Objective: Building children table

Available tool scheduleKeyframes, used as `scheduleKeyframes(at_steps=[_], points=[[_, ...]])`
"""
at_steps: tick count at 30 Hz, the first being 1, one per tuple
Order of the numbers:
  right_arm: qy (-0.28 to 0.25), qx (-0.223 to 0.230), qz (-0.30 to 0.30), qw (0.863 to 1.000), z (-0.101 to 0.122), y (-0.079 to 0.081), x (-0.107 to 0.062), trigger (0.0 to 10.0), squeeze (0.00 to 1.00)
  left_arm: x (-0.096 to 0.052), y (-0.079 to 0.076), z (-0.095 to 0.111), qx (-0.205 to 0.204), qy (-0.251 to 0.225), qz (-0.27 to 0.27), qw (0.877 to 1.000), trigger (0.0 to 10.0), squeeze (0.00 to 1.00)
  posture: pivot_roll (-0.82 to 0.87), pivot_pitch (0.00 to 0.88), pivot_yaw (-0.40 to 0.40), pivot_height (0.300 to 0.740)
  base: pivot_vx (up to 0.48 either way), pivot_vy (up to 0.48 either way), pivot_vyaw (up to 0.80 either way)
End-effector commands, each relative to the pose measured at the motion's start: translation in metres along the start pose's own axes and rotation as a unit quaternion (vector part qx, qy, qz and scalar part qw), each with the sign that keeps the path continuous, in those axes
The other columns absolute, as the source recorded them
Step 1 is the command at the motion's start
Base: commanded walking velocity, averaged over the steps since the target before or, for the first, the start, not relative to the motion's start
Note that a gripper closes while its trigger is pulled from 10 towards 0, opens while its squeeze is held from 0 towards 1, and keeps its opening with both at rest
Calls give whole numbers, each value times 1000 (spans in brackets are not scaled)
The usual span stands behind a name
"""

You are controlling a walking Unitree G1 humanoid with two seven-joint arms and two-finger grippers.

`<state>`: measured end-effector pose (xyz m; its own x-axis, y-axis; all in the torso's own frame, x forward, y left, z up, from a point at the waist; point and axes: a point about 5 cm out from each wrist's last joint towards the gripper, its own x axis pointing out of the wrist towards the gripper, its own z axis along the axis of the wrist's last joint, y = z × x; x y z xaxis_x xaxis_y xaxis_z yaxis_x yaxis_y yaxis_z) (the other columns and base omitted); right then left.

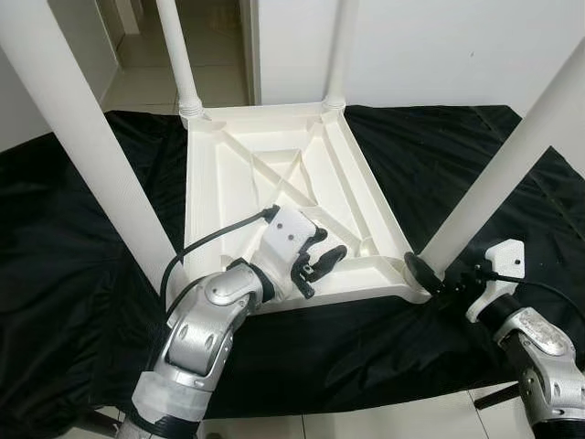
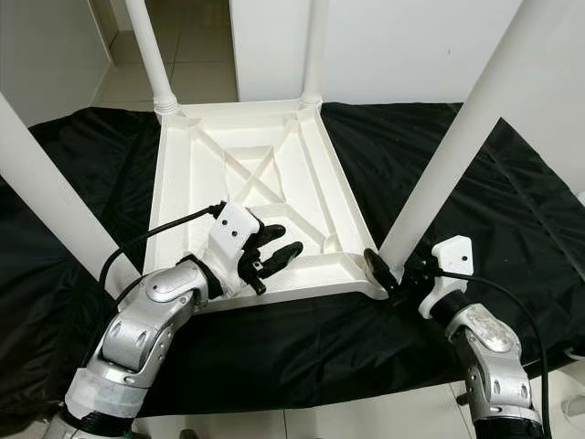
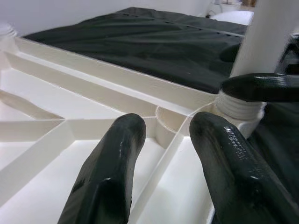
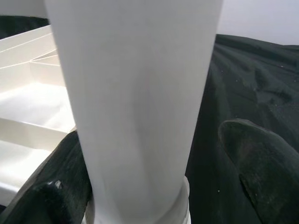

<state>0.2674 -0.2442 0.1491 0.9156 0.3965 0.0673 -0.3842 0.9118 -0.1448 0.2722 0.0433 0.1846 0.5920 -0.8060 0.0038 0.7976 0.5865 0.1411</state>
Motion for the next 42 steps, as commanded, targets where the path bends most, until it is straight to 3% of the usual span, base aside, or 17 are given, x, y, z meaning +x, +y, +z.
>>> scheduleKeyframes(at_steps=[1,5,9,14,15,16,17,18,19,31,32,33,34,40,41,42], points=[[-2,-8,-10,1000,5,0,4,10000,0,-1,-9,-2,10,6,-53,999,10000,0,-121,67,36,740,0,0,0],[-2,-13,-9,1000,6,0,6,10000,0,0,-9,-3,13,10,-54,998,10000,0,-122,63,41,740,0,0,0],[7,-59,30,998,7,7,12,10000,0,3,-11,-3,-14,8,-67,998,10000,0,-139,42,52,740,0,0,0],[15,-63,76,995,10,10,20,10000,0,8,-15,-3,-44,16,-89,995,10000,0,-133,21,52,740,0,0,0],[18,-64,85,994,10,11,22,9373,0,9,-15,-3,-46,14,-89,995,10000,0,-125,16,50,740,0,0,0],[18,-64,85,994,10,11,22,9373,0,9,-15,-3,-46,14,-89,995,10000,0,-125,16,50,740,0,0,0],[26,-60,99,993,7,12,23,3059,0,11,-17,-3,-41,14,-87,995,10000,0,-116,14,43,740,0,0,0],[26,-60,99,993,7,12,23,3059,0,11,-17,-3,-41,14,-87,995,10000,0,-116,14,43,740,0,0,0],[32,-61,105,992,5,13,23,0,0,10,-18,-3,-38,16,-87,995,10000,0,-109,16,39,740,0,0,0],[63,-50,93,992,-9,11,17,0,0,8,-18,-11,-7,30,-66,997,10000,0,-82,0,23,740,0,0,0],[63,-47,88,993,-9,12,17,7294,0,8,-17,-11,-3,32,-63,998,10000,0,-82,0,22,740,0,0,0],[63,-45,86,993,-10,13,16,7294,0,8,-16,-12,0,33,-61,998,10000,0,-82,0,22,740,0,0,0],[64,-39,79,994,-11,15,17,10000,0,8,-15,-13,2,35,-58,998,10000,0,-81,0,18,740,0,0,0],[56,-3,25,998,-14,23,19,10000,0,9,-12,-14,0,35,-50,998,10000,0,-82,0,18,740,0,0,0],[53,8,-2,999,-14,26,20,10000,0,9,-13,-14,-8,33,-57,998,10000,1000,-82,0,18,740,0,0,0],[50,18,-25,998,-15,28,20,10000,0,8,-14,-15,-9,34,-62,997,10000,1000,-82,0,18,740,0,0,0]])
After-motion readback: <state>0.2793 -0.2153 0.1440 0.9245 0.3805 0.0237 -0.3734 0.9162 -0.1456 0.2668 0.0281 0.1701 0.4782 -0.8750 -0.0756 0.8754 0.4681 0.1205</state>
